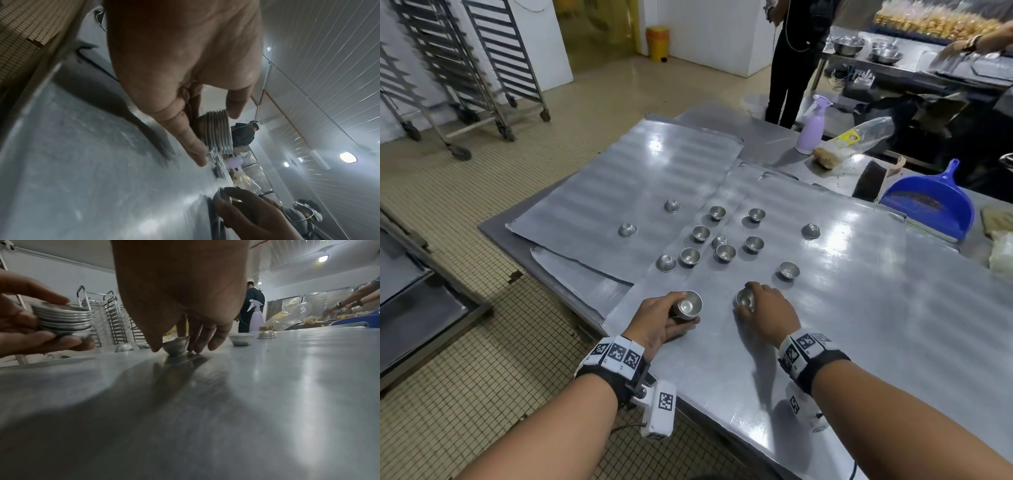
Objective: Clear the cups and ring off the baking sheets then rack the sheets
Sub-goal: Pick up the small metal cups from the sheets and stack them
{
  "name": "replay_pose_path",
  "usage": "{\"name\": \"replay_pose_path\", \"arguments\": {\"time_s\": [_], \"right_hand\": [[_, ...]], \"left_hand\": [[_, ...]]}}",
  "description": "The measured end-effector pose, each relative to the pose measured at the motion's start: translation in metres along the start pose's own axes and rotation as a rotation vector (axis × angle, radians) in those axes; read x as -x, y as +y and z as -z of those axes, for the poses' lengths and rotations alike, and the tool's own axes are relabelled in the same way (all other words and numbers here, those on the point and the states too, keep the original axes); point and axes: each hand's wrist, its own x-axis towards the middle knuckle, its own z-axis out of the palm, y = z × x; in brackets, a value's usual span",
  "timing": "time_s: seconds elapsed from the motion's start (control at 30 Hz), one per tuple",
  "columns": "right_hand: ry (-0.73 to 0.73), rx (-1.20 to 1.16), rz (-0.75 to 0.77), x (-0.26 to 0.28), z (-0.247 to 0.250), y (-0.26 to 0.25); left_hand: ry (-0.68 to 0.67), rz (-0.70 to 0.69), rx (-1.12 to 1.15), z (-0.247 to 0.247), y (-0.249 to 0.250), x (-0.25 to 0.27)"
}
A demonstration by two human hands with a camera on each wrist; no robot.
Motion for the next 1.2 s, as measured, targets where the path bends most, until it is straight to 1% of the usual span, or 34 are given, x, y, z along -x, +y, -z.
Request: {"name": "replay_pose_path", "arguments": {"time_s": [0.1,0.23,0.33,0.43,0.6,0.87,1.03,1.2], "right_hand": [[-0.028,-0.021,0.019,0.008,-0.007,-0.015],[-0.077,-0.144,0.025,0.009,-0.012,-0.033],[-0.012,-0.275,0.069,0.012,-0.013,-0.05],[0.044,-0.349,0.13,0.021,-0.016,-0.071],[0.035,-0.323,0.161,0.03,-0.026,-0.089],[0.038,-0.306,0.149,0.036,-0.03,-0.085],[0.02,-0.296,0.17,0.033,-0.019,-0.076],[-0.017,-0.289,0.196,0.024,-0.001,-0.051]], "left_hand": [[-0.015,0.005,-0.019,0.007,0.003,-0.003],[-0.015,-0.001,-0.036,0.015,0.007,-0.007],[-0.023,-0.004,-0.038,0.021,0.009,-0.011],[-0.051,-0.005,-0.013,0.026,0.01,-0.013],[-0.093,0.019,0.002,0.034,0.006,-0.015],[-0.107,0.026,-0.036,0.03,0.001,-0.014],[-0.102,-0.009,-0.072,0.01,-0.002,-0.011],[-0.058,-0.036,-0.053,-0.012,-0.004,-0.012]]}}
